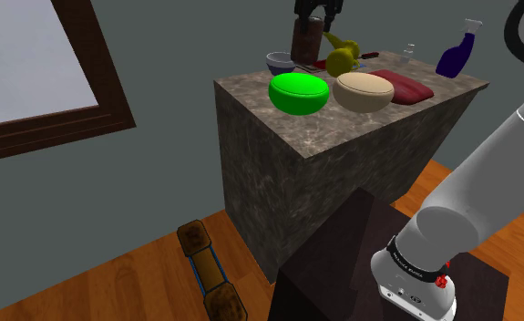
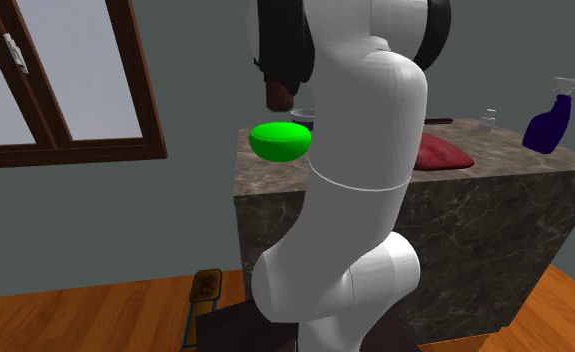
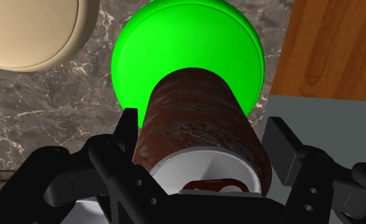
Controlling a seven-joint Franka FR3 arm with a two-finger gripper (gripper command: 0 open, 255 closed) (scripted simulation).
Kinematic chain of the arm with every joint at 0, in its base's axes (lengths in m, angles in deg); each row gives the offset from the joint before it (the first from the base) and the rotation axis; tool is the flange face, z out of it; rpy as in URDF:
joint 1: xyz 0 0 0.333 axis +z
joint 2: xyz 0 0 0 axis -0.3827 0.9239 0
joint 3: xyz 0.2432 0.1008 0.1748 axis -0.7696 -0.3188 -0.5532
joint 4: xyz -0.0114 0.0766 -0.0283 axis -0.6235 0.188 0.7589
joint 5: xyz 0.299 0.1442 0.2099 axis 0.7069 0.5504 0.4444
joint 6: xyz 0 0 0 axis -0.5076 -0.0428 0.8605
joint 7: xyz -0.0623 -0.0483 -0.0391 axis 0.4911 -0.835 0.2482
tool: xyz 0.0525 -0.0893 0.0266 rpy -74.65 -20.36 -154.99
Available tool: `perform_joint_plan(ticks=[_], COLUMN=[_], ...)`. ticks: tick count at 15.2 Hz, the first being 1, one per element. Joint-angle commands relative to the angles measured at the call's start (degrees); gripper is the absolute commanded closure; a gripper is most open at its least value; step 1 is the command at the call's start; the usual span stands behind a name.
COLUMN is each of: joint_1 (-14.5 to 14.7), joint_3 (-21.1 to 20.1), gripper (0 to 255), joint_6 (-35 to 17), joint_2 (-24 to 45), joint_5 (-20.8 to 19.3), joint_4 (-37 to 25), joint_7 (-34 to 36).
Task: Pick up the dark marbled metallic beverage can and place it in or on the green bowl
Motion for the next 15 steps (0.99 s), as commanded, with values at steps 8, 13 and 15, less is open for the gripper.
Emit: perform_joint_plan(ticks=[8,13,15], joint_1=[0.0,0.0,0.0], joint_3=[-0.1,-0.1,-0.1], gripper=[255,255,255], joint_6=[-8.0,-9.5,-9.5], joint_2=[-3.4,-3.9,-3.9], joint_5=[-0.1,-0.1,-0.1], joint_4=[11.3,13.2,13.2], joint_7=[0.2,0.2,0.2])
